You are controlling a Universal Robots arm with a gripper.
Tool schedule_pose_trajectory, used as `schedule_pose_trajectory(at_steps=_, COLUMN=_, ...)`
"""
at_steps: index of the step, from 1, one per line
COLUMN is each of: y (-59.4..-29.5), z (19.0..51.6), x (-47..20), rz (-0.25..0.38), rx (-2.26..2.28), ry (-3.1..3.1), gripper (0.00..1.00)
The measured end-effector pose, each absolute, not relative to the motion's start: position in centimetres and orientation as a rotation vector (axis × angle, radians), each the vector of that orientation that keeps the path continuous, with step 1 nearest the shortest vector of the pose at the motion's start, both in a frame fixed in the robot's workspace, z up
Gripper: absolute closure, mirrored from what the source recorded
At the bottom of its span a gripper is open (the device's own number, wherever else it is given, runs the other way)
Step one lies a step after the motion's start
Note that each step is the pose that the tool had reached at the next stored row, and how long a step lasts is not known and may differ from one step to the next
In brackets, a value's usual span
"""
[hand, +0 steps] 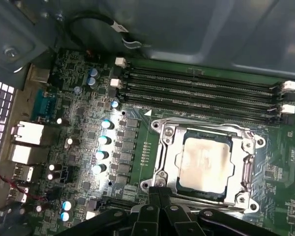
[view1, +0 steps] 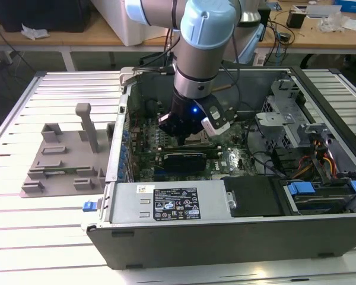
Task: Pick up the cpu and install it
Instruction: 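Install the second cpu locking lever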
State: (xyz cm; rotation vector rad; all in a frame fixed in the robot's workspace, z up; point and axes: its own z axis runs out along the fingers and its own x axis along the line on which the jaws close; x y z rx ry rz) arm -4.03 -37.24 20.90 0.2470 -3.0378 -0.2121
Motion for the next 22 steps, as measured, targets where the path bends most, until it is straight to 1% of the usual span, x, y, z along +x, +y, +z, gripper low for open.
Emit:
schedule_pose_trajectory(at_steps=6, y=-38.4, z=20.9, x=-4.7, rz=-0.213, rx=0.248, ry=-3.039, gripper=0.89)
schedule_pose_trajectory(at_steps=13, y=-38.4, z=20.7, x=-5.0, rz=-0.222, rx=0.262, ry=-3.037, gripper=0.89)
schedule_pose_trajectory(at_steps=15, y=-38.3, z=20.6, x=-5.1, rz=-0.243, rx=0.274, ry=-3.035, gripper=0.89)
schedule_pose_trajectory(at_steps=22, y=-37.2, z=19.9, x=-5.1, rz=-0.248, rx=0.304, ry=-3.030, gripper=0.89)
